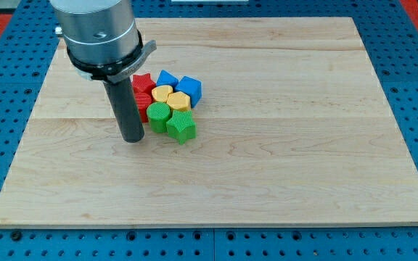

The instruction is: Move green blocks to join at some other place

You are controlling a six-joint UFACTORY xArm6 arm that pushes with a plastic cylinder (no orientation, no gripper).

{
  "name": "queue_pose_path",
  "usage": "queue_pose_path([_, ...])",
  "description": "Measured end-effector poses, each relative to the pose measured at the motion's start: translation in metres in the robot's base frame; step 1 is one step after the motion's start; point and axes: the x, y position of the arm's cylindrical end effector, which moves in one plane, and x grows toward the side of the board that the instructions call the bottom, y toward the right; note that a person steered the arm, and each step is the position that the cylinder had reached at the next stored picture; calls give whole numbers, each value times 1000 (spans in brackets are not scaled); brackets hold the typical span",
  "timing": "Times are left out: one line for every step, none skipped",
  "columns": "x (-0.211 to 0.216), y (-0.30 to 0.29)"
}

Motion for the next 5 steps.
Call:
queue_pose_path([0, -9])
queue_pose_path([0, -28])
queue_pose_path([-7, -24])
queue_pose_path([-14, -9])
queue_pose_path([-14, 28])
